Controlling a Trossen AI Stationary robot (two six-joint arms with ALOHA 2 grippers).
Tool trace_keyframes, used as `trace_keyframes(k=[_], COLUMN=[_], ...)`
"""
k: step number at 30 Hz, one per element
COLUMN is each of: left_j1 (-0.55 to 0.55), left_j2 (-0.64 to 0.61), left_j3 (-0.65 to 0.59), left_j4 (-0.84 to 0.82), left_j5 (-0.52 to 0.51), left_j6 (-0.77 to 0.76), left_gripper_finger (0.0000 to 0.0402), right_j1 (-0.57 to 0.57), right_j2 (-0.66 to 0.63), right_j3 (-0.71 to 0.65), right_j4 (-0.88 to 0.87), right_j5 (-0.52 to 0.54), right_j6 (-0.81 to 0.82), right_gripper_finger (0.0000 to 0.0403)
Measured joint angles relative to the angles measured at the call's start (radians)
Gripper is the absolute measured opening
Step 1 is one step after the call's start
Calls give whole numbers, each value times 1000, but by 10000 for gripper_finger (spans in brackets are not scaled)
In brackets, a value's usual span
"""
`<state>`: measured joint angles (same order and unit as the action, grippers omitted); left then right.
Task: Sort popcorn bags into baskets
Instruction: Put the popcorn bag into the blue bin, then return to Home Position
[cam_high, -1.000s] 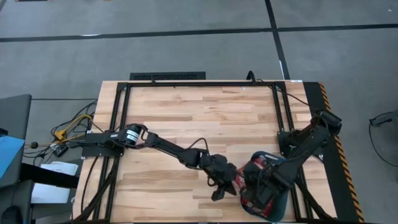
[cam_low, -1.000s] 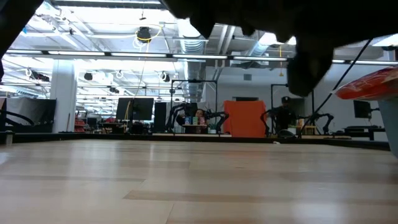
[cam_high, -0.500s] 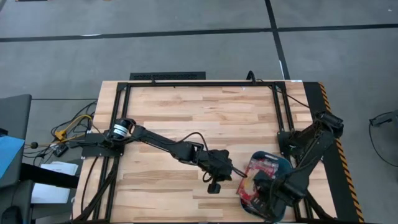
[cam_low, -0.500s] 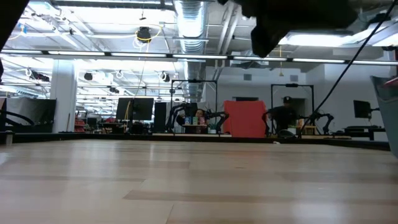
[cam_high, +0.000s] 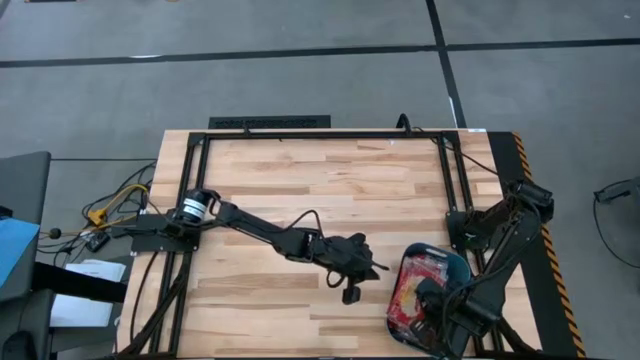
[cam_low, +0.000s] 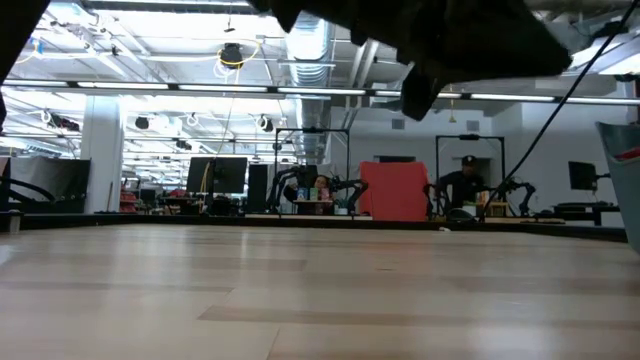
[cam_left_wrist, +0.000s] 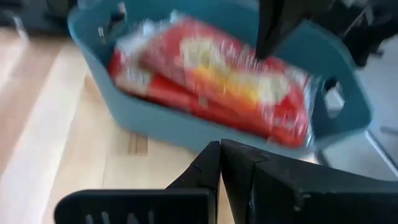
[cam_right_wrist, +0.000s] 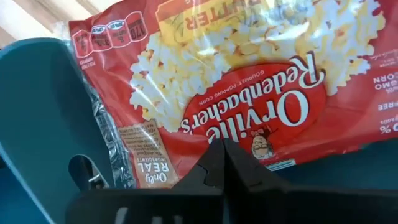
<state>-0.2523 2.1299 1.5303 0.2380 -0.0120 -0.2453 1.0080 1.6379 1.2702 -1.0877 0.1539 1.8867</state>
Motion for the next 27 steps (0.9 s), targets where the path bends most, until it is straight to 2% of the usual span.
trace_keyframes(k=[7,16,19,27], left_j1=[-3,-17,-17,-14], left_j2=[-1,-1,-1,-1], left_j3=[-12,-11,-11,-10], left_j4=[28,47,27,-17], left_j5=[7,32,40,192], left_j6=[-13,-13,-11,-13], left_gripper_finger=[0,0,0,0], right_j1=[-1,-2,0,23], right_j2=[0,0,0,0], right_j3=[0,1,25,150], right_j4=[-37,-30,-38,-169], right_j5=[-46,-47,-16,77], right_j6=[10,-2,-17,-42], right_gripper_finger=[34,17,17,34])
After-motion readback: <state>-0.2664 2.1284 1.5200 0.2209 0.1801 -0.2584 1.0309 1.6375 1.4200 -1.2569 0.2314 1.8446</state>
